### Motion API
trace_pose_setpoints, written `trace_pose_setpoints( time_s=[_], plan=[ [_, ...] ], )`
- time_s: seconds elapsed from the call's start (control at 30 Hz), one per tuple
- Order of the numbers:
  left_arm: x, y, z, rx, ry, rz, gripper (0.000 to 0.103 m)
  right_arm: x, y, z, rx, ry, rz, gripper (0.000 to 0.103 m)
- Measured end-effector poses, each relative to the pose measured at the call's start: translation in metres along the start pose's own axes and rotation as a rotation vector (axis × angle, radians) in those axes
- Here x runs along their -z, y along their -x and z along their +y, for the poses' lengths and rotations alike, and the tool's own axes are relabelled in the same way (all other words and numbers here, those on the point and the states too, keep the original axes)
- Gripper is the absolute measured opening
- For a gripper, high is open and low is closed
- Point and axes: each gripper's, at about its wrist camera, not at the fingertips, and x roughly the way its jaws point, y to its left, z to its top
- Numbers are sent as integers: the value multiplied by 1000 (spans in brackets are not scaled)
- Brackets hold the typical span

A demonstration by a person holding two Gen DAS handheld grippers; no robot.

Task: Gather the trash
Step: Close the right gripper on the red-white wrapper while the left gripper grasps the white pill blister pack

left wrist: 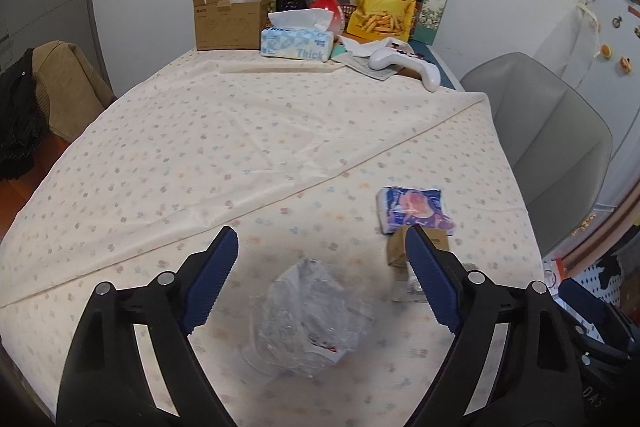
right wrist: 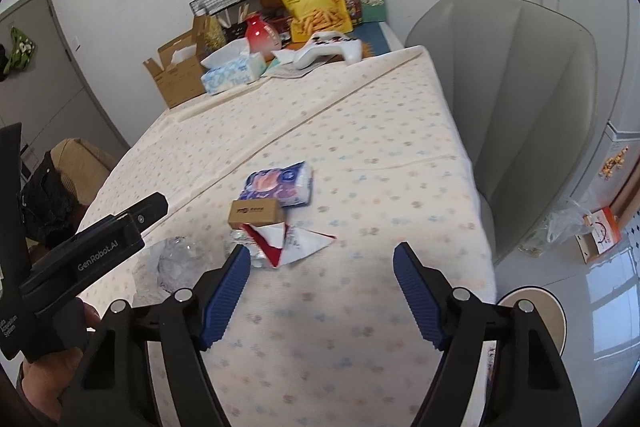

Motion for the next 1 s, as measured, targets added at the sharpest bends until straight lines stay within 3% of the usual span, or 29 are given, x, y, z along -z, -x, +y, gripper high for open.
trace_pose_setpoints(
  time_s=[0.17,0.33,0.43,0.5,0.53,1.0],
  plan=[
    [-3,-6,14,-8,17,10,82,-3,-17,18,-20,25,28,69],
    [-4,-14,20,-5,25,23,80,-1,-37,29,-28,37,65,58],
    [-3,-17,20,4,24,29,80,0,-48,29,-42,32,97,34],
    [-3,-19,17,13,14,33,80,0,-54,26,-58,24,122,6],
    [-3,-19,16,15,12,35,80,0,-54,25,-64,23,124,3],
    [8,-21,-41,97,-80,52,80,3,-16,-15,-16,-32,48,2]
  ],
)
